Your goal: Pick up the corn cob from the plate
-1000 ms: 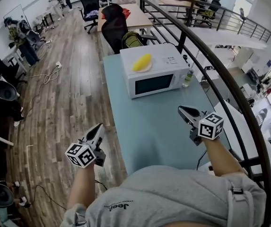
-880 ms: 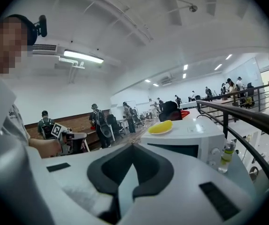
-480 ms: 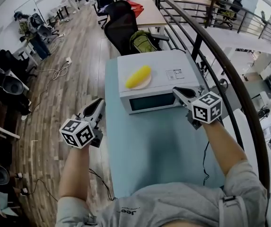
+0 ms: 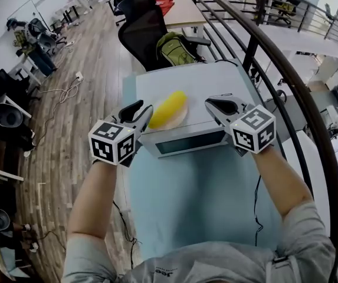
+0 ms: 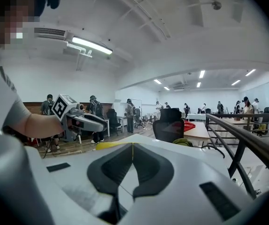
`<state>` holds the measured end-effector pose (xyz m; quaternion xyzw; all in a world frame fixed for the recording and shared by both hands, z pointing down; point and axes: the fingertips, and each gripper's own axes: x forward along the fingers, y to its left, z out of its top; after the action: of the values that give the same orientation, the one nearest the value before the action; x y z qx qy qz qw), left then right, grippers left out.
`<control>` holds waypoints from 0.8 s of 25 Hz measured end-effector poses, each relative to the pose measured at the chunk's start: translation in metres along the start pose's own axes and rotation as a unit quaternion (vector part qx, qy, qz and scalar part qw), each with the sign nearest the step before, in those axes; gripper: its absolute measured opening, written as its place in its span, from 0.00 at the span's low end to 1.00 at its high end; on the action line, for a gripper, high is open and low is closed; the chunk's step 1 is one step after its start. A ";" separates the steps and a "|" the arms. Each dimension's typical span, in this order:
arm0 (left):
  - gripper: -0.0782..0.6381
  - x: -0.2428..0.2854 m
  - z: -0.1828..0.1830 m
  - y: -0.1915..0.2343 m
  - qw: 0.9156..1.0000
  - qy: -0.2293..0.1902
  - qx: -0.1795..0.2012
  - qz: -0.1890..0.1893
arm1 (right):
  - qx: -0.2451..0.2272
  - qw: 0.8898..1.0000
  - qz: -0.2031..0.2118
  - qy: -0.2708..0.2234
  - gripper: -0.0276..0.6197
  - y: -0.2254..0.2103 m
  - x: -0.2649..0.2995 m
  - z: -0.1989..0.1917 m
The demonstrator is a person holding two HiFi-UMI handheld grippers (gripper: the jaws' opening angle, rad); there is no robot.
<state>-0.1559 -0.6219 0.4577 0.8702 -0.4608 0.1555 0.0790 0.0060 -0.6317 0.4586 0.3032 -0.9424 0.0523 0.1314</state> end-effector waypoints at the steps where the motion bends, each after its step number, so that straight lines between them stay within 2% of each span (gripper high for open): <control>1: 0.31 0.011 -0.001 -0.002 1.000 0.015 0.008 -0.008 | -0.001 1.000 0.003 0.000 0.07 -0.002 0.004 0.000; 4: 0.44 0.037 -0.008 -0.012 0.997 0.070 0.022 -0.037 | 0.000 1.000 0.012 -0.003 0.07 -0.003 0.012 -0.002; 6: 0.48 0.049 -0.011 -0.019 0.993 0.099 0.021 -0.055 | 0.003 1.000 0.017 -0.005 0.07 -0.002 0.014 -0.003; 10: 0.52 0.065 -0.019 -0.024 0.987 0.145 0.008 -0.074 | 0.007 0.999 0.029 -0.011 0.07 0.003 0.020 -0.005; 13: 0.53 0.071 -0.033 -0.031 0.978 0.191 0.008 -0.087 | 0.000 0.999 0.033 -0.013 0.07 0.008 0.021 -0.008; 16: 0.53 0.078 -0.044 -0.034 0.971 0.224 0.014 -0.084 | 0.002 0.999 0.034 -0.017 0.07 0.006 0.020 -0.009; 20: 0.52 0.081 -0.059 -0.027 0.965 0.254 0.031 -0.052 | 0.004 0.999 0.036 -0.018 0.07 0.008 0.017 -0.016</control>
<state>-0.1028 -0.6527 0.5412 0.8270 -0.3742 0.3817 0.1742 -0.0091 -0.6318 0.4783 0.2703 -0.9547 0.0558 0.1113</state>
